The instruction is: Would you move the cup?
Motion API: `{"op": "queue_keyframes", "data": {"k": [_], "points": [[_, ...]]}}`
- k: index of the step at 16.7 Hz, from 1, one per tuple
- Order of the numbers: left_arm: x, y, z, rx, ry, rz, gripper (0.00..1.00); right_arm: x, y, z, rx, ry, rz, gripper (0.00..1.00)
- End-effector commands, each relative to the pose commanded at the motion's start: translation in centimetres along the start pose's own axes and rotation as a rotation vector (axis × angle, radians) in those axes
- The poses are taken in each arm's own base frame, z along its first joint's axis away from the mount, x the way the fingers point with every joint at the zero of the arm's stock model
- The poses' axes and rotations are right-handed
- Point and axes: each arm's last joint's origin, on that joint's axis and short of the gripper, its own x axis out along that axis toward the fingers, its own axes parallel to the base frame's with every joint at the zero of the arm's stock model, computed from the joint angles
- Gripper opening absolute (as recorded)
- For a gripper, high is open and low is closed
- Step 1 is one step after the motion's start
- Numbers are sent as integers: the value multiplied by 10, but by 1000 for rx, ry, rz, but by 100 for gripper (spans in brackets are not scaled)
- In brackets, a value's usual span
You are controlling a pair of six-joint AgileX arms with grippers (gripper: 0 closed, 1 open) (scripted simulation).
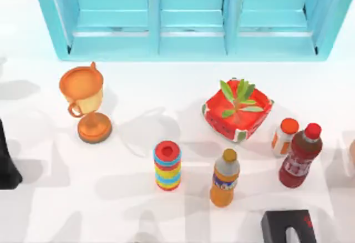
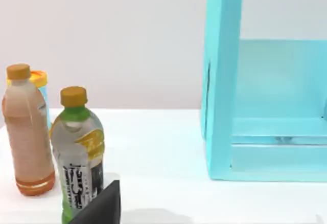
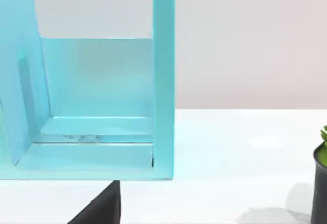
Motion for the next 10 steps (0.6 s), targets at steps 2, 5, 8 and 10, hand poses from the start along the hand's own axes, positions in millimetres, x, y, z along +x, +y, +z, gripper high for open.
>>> {"op": "queue_keyframes", "data": {"k": [2,5,8,10], "points": [[0,0,0,0,1,0,100,0,0,0,0,0,0,100],[0,0,10,2,63,1,100,0,0,0,0,0,0,100],[5,1,34,5,213,4,100,0,0,0,0,0,0,100],[15,1,53,8,355,6,100,0,0,0,0,0,0,100]]}}
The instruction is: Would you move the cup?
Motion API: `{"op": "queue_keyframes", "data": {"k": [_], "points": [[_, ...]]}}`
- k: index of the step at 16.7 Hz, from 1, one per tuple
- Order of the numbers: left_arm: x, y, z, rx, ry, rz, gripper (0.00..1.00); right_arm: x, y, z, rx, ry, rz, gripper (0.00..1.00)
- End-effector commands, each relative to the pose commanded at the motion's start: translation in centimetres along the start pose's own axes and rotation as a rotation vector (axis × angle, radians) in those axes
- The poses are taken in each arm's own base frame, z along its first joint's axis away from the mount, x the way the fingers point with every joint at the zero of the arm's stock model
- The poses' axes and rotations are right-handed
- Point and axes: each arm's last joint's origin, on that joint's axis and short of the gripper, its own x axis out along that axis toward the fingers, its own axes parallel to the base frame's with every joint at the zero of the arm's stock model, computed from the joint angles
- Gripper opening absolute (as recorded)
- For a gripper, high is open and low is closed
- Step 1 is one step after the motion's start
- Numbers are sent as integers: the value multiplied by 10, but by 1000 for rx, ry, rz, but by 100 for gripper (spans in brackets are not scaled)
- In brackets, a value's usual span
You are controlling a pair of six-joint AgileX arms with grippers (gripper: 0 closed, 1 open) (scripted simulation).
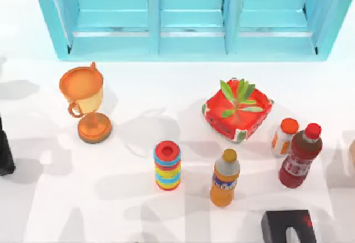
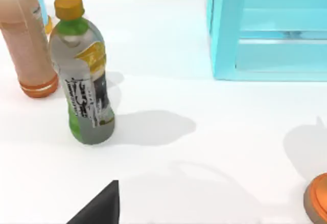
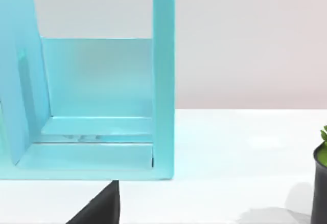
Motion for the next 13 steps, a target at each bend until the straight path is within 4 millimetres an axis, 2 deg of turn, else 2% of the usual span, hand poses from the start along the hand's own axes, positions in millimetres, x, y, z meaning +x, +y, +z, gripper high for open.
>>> {"op": "queue_keyframes", "data": {"k": [3,7,10,13], "points": [[14,1,35,5,252,0,100,0,0,0,0,0,0,100],[56,4,75,10,618,-4,100,0,0,0,0,0,0,100],[97,6,91,13,869,-10,100,0,0,0,0,0,0,100],[133,7,97,15,1066,-16,100,0,0,0,0,0,0,100]]}}
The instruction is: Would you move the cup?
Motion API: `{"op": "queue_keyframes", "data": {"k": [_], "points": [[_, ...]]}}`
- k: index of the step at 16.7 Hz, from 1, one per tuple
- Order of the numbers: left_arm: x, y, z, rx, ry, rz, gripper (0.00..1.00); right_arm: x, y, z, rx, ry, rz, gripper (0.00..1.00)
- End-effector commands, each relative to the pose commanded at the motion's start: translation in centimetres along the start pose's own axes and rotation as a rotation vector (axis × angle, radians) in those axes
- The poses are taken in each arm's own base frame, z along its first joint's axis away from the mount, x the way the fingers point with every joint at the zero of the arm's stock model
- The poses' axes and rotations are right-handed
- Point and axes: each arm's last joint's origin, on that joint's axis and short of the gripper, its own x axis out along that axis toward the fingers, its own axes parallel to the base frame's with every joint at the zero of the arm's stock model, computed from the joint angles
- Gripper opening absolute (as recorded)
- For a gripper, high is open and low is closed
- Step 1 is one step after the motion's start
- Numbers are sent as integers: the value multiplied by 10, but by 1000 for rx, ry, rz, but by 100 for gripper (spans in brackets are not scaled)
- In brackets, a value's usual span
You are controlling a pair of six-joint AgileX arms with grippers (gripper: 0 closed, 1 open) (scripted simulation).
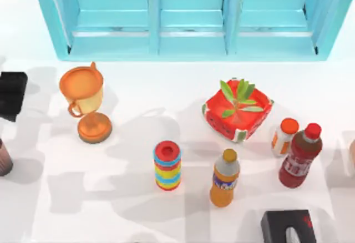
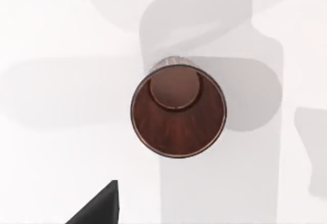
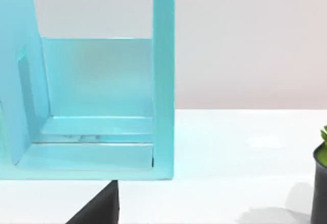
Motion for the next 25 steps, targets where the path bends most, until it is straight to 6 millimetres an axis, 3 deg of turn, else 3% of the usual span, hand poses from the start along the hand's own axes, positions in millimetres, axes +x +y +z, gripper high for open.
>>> {"op": "queue_keyframes", "data": {"k": [4,11,19,21,25], "points": [[12,2,22,3,140,-6,100,0,0,0,0,0,0,100],[18,1,23,4,152,-6,100,0,0,0,0,0,0,100],[102,1,13,3,142,-6,100,0,0,0,0,0,0,100],[112,1,9,3,150,-6,100,0,0,0,0,0,0,100],[112,1,9,3,151,-6,100,0,0,0,0,0,0,100]]}}
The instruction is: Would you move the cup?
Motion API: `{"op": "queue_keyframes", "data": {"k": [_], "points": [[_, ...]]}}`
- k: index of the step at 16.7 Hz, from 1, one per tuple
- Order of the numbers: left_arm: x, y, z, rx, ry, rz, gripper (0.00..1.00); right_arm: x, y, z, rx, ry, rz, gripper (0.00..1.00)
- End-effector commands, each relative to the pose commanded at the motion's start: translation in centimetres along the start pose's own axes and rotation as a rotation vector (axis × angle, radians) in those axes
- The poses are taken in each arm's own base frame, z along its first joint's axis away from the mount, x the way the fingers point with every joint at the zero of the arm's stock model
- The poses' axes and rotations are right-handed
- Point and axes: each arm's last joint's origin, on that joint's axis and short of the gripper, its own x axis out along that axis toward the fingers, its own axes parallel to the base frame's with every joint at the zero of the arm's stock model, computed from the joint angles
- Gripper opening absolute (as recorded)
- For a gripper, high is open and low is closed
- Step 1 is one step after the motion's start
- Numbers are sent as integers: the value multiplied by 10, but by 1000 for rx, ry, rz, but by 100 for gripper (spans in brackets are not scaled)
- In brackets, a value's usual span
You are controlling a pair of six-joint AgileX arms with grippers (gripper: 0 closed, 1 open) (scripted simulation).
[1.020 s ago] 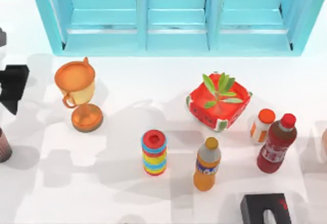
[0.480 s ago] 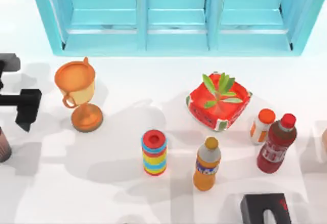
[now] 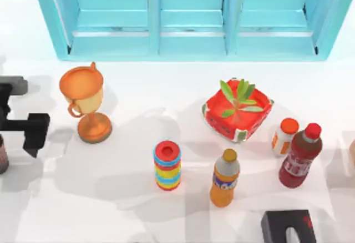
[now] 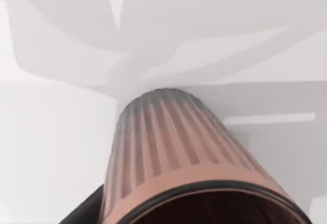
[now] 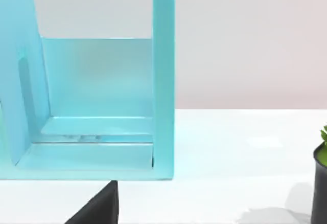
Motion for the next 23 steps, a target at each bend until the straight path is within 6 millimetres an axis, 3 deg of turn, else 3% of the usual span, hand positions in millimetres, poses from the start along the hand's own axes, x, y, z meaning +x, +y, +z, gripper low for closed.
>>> {"op": "queue_keyframes", "data": {"k": [13,23], "points": [[0,0,0,0,0,0,2,0,0,0,0,0,0,100],[-1,1,0,2,-1,0,0,0,0,0,0,0,0,100]]}}
